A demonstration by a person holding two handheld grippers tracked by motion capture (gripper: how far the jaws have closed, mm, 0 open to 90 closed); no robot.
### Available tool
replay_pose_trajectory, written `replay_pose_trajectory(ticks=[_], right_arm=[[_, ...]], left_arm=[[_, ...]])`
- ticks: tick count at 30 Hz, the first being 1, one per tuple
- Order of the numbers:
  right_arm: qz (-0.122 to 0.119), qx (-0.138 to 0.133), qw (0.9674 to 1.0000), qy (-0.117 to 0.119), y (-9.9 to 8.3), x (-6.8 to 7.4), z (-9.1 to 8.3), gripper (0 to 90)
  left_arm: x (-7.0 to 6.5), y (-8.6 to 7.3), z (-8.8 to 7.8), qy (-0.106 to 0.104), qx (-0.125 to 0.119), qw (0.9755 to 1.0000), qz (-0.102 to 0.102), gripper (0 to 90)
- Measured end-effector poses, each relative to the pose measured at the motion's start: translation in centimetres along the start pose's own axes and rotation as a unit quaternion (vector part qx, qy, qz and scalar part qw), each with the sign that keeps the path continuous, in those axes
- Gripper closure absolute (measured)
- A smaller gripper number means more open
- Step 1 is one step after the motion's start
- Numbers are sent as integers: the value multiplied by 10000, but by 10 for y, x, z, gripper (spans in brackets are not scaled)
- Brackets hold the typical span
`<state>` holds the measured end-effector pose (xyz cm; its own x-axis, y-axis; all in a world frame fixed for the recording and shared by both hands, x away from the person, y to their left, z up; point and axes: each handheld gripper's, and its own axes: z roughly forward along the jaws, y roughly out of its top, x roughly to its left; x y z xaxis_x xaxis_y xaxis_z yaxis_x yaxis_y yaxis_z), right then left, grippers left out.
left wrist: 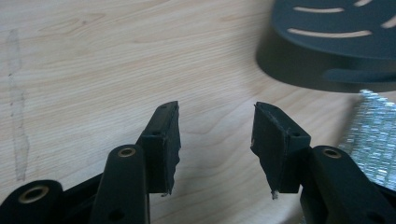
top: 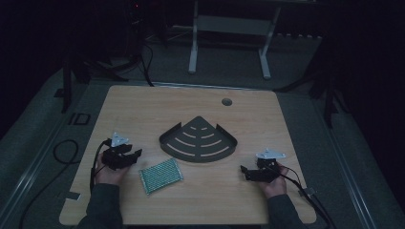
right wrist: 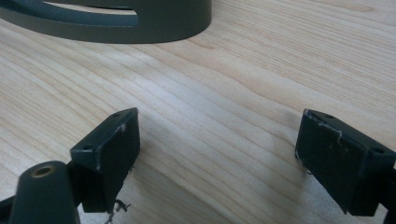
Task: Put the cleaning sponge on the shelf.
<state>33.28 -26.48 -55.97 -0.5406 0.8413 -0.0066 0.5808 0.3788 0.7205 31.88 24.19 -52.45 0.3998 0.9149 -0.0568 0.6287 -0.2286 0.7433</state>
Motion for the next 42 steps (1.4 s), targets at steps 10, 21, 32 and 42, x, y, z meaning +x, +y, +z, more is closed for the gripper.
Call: replay_pose_trajectory(ticks=[10,21,32,42], right_arm=[[-9,-1,10000,7,0,0,0,135],[-6,-2,10000,9,0,0,0,135],[-7,-2,10000,9,0,0,0,134],[-15,1,10000,22,0,0,0,135]], left_arm=[[-10,8,-8,-307,100,9989,351,521],[-8,11,-18,-574,164,9972,445,524],[-13,23,-27,-794,323,9939,694,576],[-24,31,-23,-1036,592,9878,1005,577]])
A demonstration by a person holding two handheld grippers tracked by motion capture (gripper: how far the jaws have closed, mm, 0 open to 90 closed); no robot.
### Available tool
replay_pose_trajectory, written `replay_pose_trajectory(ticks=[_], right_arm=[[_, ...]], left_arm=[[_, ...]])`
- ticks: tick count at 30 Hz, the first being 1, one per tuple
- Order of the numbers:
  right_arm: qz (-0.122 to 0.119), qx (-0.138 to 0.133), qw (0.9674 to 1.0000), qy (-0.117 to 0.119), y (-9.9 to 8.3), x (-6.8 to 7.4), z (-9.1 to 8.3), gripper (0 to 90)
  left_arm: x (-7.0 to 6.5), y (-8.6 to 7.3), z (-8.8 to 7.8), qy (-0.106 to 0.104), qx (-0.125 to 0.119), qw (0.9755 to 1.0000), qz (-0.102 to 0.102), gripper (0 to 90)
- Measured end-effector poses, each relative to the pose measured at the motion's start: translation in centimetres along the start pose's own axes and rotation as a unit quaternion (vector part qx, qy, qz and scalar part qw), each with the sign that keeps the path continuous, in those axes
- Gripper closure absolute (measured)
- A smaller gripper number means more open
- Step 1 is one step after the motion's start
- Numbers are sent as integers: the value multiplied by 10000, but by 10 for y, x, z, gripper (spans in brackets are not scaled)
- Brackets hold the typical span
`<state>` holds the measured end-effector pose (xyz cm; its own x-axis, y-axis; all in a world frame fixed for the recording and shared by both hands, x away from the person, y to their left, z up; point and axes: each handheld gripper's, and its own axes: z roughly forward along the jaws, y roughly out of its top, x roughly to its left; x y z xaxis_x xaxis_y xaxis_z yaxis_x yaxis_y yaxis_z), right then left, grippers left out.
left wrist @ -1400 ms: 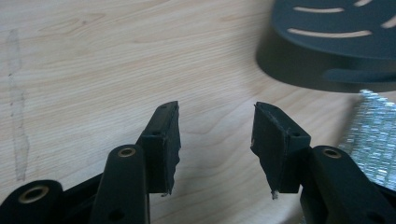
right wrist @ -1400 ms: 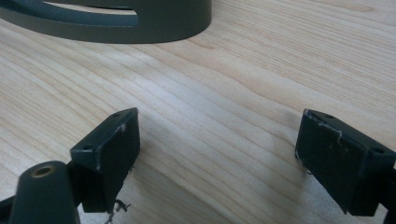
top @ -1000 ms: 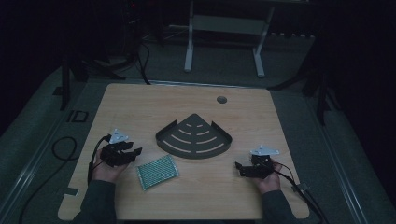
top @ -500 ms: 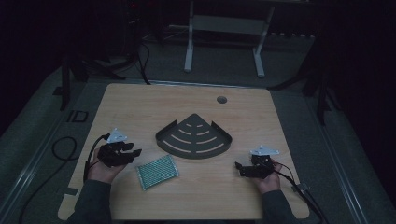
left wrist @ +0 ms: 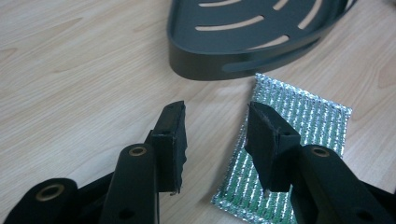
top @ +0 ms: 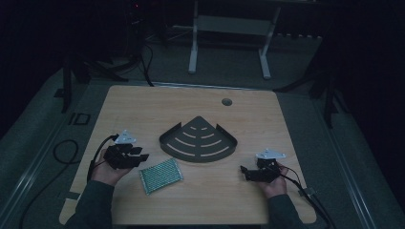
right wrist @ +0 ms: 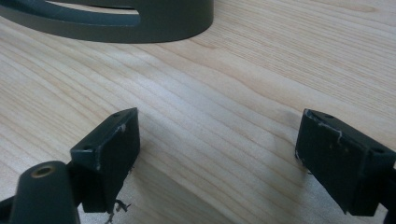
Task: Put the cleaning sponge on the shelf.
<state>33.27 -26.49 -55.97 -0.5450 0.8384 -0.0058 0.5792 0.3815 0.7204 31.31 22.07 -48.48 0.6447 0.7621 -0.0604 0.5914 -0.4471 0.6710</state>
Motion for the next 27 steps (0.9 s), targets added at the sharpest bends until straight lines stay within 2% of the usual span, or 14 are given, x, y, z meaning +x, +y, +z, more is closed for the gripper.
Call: replay_pose_trajectory(ticks=[9,20,27], right_arm=[[-3,2,10000,2,0,0,0,135],[-2,1,10000,2,0,0,0,135],[-1,2,10000,2,0,0,0,135]], left_arm=[[-7,11,7,-161,290,9990,302,584],[-9,17,16,-337,559,9968,456,619],[-10,21,21,-377,687,9957,493,634]])
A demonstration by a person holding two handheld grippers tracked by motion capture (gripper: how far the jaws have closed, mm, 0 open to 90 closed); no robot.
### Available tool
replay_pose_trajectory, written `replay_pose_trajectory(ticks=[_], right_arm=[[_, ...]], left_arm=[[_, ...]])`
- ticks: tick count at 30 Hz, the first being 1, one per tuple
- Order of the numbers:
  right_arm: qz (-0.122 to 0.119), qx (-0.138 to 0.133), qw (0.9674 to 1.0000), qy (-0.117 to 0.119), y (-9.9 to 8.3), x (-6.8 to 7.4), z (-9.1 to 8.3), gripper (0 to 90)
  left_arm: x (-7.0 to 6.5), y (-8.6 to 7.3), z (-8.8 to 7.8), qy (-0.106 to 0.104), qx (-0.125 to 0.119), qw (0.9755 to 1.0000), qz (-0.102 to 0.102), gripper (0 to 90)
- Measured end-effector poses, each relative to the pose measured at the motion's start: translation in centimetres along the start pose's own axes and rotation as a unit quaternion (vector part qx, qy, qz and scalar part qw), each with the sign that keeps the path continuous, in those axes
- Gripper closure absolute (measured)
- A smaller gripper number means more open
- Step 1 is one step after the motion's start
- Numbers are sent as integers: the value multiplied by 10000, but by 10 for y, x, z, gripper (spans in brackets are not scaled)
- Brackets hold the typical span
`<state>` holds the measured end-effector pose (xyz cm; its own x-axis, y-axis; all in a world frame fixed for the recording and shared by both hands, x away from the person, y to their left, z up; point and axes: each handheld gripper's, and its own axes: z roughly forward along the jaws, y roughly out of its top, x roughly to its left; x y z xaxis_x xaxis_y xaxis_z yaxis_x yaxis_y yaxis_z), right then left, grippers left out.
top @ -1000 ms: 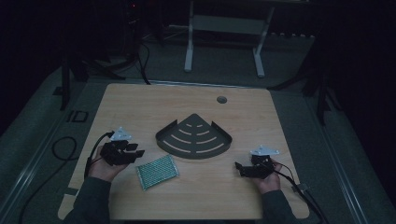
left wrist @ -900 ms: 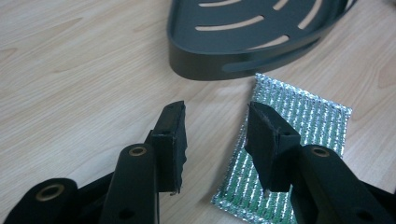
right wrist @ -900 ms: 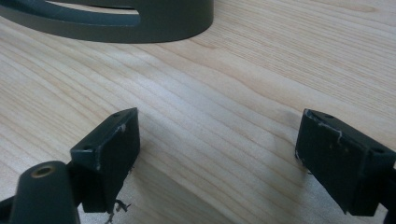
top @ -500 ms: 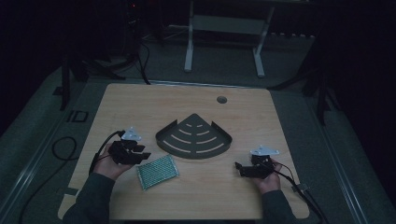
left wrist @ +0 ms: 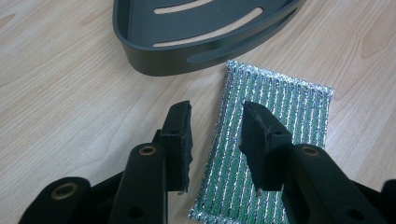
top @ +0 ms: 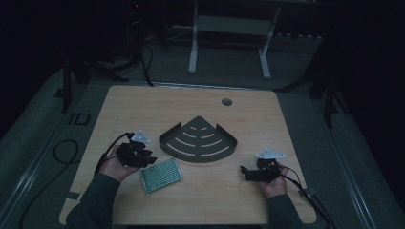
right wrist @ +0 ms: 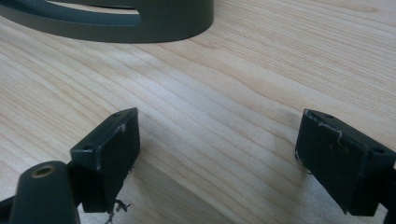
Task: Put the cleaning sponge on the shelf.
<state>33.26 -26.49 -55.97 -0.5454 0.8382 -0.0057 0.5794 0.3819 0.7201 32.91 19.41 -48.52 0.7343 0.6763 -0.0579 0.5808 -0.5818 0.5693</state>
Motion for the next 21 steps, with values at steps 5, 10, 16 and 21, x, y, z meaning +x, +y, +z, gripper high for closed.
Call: replay_pose_trajectory(ticks=[5,10,16,21], right_arm=[[0,-1,10000,-1,0,0,0,135],[1,1,10000,0,0,0,0,135],[1,1,10000,0,0,0,0,135],[0,-1,10000,-1,0,0,0,135]], left_arm=[[1,4,4,-40,97,9999,35,645],[0,6,8,-75,205,9997,78,650],[1,7,14,-140,310,9994,89,652],[2,8,19,-167,393,9990,96,657]])
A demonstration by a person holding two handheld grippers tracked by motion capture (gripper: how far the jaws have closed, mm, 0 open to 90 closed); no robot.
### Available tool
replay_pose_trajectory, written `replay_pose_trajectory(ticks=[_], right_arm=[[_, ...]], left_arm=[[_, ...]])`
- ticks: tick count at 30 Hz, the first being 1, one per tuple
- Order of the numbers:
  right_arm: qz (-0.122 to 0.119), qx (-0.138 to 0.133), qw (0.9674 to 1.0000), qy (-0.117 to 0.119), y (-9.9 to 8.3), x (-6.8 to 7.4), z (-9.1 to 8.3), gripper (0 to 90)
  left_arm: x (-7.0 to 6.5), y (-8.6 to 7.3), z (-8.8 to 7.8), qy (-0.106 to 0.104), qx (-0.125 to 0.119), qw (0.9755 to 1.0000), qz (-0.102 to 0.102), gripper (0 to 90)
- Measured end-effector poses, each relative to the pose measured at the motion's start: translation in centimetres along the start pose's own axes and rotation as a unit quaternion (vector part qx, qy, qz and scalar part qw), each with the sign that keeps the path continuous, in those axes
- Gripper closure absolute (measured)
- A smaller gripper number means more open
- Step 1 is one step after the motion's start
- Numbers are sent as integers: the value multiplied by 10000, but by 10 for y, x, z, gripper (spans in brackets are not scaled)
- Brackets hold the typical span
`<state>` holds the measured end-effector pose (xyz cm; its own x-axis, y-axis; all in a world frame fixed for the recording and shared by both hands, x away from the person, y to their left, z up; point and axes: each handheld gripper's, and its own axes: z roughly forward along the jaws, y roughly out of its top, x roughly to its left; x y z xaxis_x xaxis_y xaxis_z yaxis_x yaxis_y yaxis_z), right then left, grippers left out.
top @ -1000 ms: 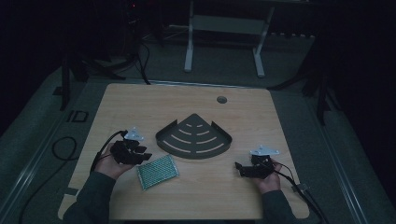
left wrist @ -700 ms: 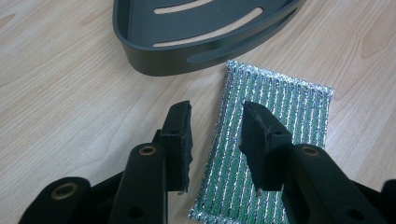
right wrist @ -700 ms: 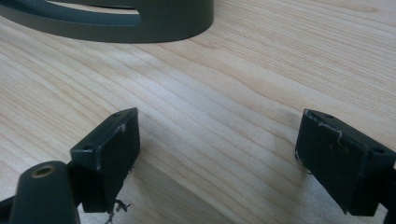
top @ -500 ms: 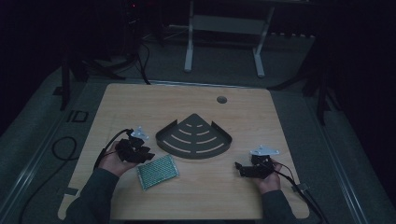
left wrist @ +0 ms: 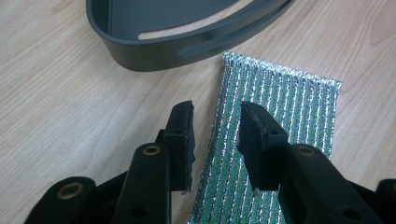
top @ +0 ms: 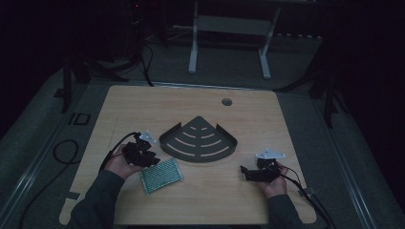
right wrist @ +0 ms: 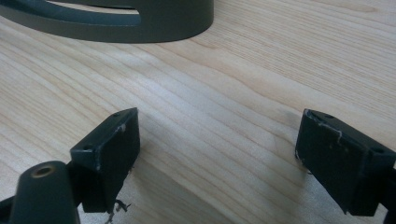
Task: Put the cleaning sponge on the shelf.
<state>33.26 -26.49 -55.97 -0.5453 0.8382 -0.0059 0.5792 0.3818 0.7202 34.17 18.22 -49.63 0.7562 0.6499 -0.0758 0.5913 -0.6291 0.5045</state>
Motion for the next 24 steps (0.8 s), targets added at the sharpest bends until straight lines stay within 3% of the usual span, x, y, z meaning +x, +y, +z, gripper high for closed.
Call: replay_pose_trajectory(ticks=[24], right_arm=[[2,0,10000,0,0,0,0,135]], left_arm=[[-1,5,14,-86,263,9996,58,674]])
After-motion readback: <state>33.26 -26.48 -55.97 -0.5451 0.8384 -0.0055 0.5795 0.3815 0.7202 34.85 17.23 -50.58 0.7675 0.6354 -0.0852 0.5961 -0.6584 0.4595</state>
